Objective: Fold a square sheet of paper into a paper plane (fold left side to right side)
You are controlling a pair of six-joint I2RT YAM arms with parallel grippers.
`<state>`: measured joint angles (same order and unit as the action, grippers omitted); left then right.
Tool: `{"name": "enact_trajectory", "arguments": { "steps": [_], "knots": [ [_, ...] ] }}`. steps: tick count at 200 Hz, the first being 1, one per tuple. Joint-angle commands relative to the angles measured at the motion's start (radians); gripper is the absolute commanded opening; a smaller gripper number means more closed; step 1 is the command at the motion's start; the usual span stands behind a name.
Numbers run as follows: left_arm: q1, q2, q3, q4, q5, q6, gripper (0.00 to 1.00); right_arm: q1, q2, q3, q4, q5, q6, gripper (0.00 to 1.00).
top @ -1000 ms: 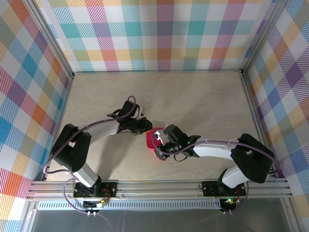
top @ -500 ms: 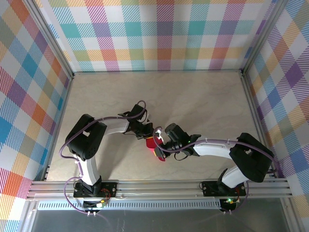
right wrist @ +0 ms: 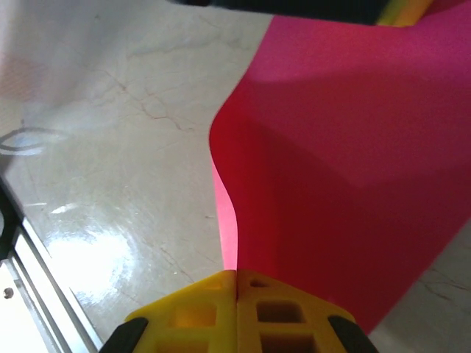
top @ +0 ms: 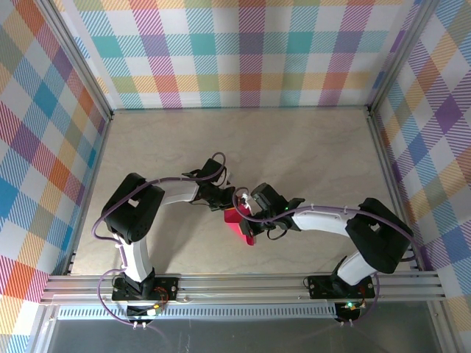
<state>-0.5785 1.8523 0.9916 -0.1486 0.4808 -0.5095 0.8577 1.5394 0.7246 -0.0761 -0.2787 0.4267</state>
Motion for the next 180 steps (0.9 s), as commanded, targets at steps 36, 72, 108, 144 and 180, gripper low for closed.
{"name": "enact_trajectory", "arguments": {
  "steps": [36, 72, 108, 144, 180],
  "knots": [
    [-0.024, 0.054, 0.002, -0.054, -0.065, 0.02, 0.0, -0.018, 0.052, 0.069, -0.121, 0.086, -0.021, 0.0],
    [-0.027, 0.053, 0.007, -0.059, -0.068, 0.02, 0.0, -0.026, 0.071, 0.082, -0.123, 0.116, -0.026, 0.0],
    [-0.027, 0.051, 0.01, -0.063, -0.07, 0.02, 0.0, -0.032, 0.079, 0.085, -0.122, 0.121, -0.029, 0.0],
    [-0.029, 0.05, 0.011, -0.065, -0.073, 0.02, 0.0, -0.035, 0.079, 0.085, -0.117, 0.122, -0.026, 0.0],
    [-0.029, 0.051, 0.013, -0.065, -0.074, 0.019, 0.0, -0.039, 0.086, 0.086, -0.106, 0.122, -0.022, 0.0]
  ]
}}
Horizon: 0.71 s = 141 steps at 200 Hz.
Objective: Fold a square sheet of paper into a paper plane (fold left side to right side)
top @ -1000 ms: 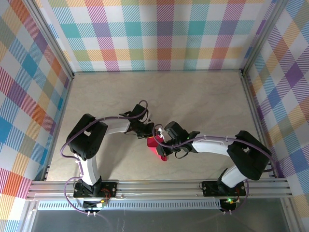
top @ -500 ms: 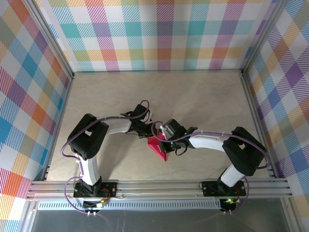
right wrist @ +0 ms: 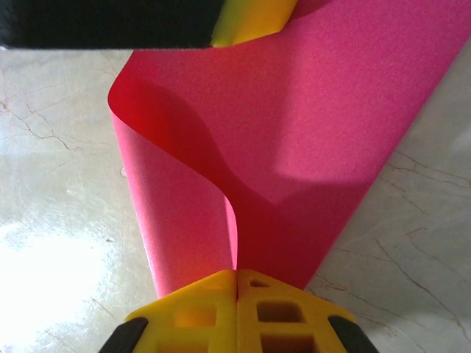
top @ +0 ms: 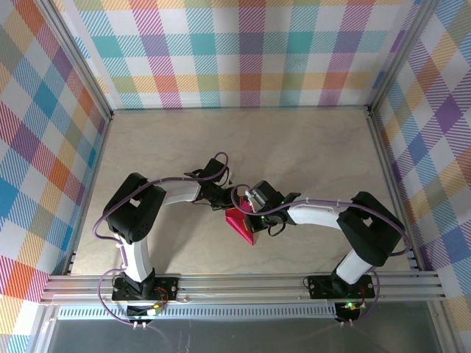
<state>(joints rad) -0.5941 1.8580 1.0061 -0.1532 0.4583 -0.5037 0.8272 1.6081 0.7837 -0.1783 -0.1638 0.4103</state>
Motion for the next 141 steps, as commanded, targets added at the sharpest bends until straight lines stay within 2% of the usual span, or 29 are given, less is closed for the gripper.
{"name": "enact_trajectory", "arguments": {
  "steps": [1, 141],
  "knots": [
    [-0.014, 0.045, -0.002, -0.06, -0.051, 0.014, 0.0, -0.008, 0.017, 0.027, -0.003, 0.006, -0.007, 0.0],
    [-0.016, 0.035, -0.009, -0.049, -0.053, 0.008, 0.01, -0.011, 0.066, 0.023, 0.005, -0.014, -0.002, 0.02]
  ]
}}
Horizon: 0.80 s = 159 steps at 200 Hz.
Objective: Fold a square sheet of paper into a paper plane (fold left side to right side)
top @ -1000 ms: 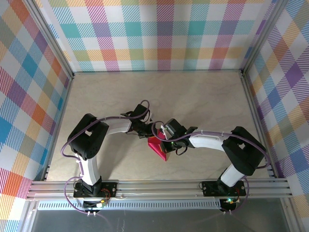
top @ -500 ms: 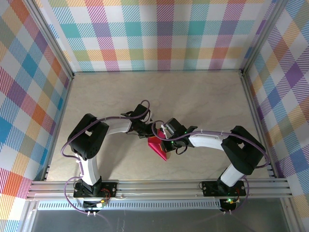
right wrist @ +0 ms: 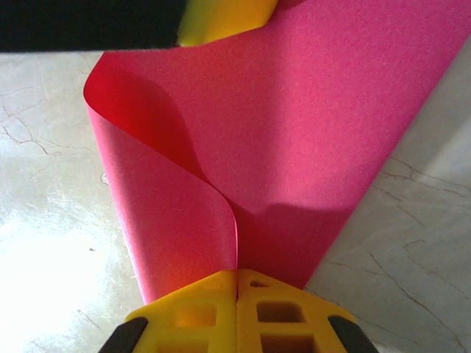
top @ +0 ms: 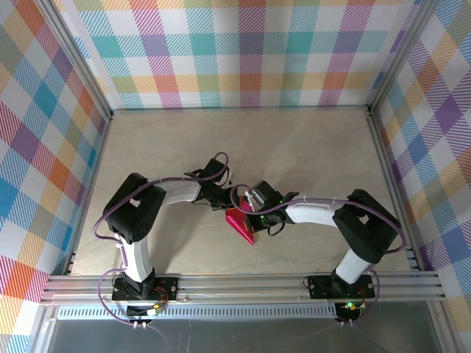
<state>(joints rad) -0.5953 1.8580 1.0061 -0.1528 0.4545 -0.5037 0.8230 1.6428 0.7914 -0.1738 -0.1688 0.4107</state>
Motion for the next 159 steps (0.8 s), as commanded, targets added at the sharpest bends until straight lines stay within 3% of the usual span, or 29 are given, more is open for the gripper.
{"name": "enact_trajectory", "arguments": {
  "steps": [1, 95, 130, 159],
  "knots": [
    [-0.015, 0.034, -0.008, -0.05, -0.05, 0.008, 0.01, -0.007, 0.032, 0.016, 0.0, -0.009, -0.003, 0.02],
    [0.014, -0.092, 0.054, -0.085, -0.073, 0.042, 0.2, -0.007, 0.042, -0.047, 0.006, -0.017, 0.029, 0.1],
    [0.026, -0.206, -0.031, -0.046, -0.073, 0.037, 0.21, -0.007, 0.043, -0.05, 0.008, -0.018, 0.03, 0.11],
    [0.023, -0.287, -0.144, 0.023, -0.008, 0.007, 0.22, -0.007, 0.049, -0.043, 0.005, -0.02, 0.027, 0.11]
  ]
}}
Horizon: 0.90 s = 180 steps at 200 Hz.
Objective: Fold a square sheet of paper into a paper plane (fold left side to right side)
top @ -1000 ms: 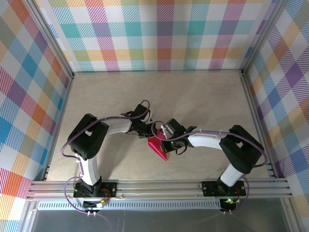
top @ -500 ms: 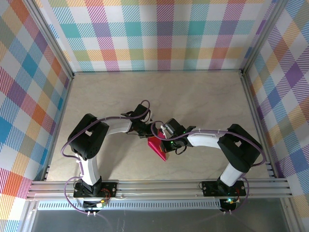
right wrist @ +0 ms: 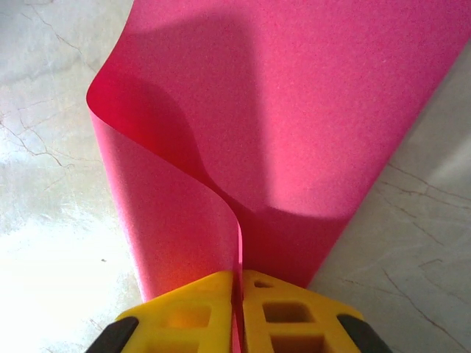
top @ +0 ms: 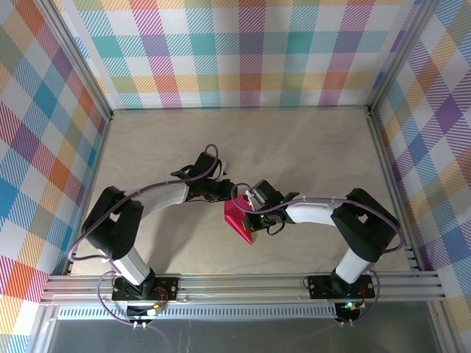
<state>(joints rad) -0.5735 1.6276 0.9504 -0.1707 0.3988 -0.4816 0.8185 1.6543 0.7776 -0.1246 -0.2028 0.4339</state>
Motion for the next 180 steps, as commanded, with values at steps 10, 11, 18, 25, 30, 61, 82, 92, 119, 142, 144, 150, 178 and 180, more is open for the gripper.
{"name": "enact_trajectory", "arguments": {
  "steps": [10, 11, 18, 25, 30, 61, 82, 92, 119, 142, 144, 150, 178, 180],
  "knots": [
    [-0.007, -0.079, -0.121, 0.059, 0.061, -0.03, 0.22, -0.003, 0.04, -0.027, -0.047, 0.013, 0.003, 0.11],
    [-0.007, -0.08, -0.124, 0.06, 0.062, -0.03, 0.22, -0.003, 0.04, -0.027, -0.044, 0.013, 0.002, 0.11],
    [-0.016, -0.089, -0.144, 0.069, 0.071, -0.04, 0.22, -0.002, 0.041, -0.026, -0.048, 0.013, 0.002, 0.11],
    [-0.025, -0.093, -0.16, 0.081, 0.083, -0.049, 0.22, -0.003, 0.043, -0.024, -0.05, 0.013, 0.002, 0.11],
    [-0.031, -0.095, -0.17, 0.091, 0.088, -0.059, 0.22, -0.002, 0.043, -0.025, -0.049, 0.013, 0.002, 0.11],
    [-0.064, -0.098, -0.219, 0.159, 0.11, -0.117, 0.2, -0.002, 0.043, -0.024, -0.061, 0.017, 0.0, 0.11],
    [-0.082, -0.082, -0.22, 0.186, 0.111, -0.136, 0.17, -0.002, 0.043, -0.025, -0.065, 0.019, 0.0, 0.12],
    [-0.09, -0.064, -0.214, 0.197, 0.116, -0.14, 0.15, -0.002, 0.043, -0.025, -0.066, 0.017, 0.0, 0.12],
    [-0.103, -0.021, -0.199, 0.198, 0.1, -0.144, 0.12, -0.003, 0.048, -0.022, -0.069, 0.017, -0.001, 0.12],
    [-0.104, -0.001, -0.202, 0.195, 0.077, -0.147, 0.11, -0.002, 0.047, -0.02, -0.069, 0.017, -0.001, 0.12],
    [-0.104, 0.001, -0.203, 0.195, 0.076, -0.146, 0.11, -0.002, 0.047, -0.019, -0.069, 0.017, -0.001, 0.13],
    [-0.104, 0.005, -0.207, 0.196, 0.074, -0.148, 0.11, -0.002, 0.048, -0.019, -0.071, 0.017, -0.002, 0.13],
    [-0.104, 0.017, -0.221, 0.2, 0.058, -0.155, 0.09, -0.002, 0.051, -0.014, -0.082, 0.022, -0.009, 0.14],
    [-0.104, 0.017, -0.222, 0.199, 0.055, -0.154, 0.09, -0.002, 0.052, -0.013, -0.083, 0.023, -0.01, 0.14]
  ]
}}
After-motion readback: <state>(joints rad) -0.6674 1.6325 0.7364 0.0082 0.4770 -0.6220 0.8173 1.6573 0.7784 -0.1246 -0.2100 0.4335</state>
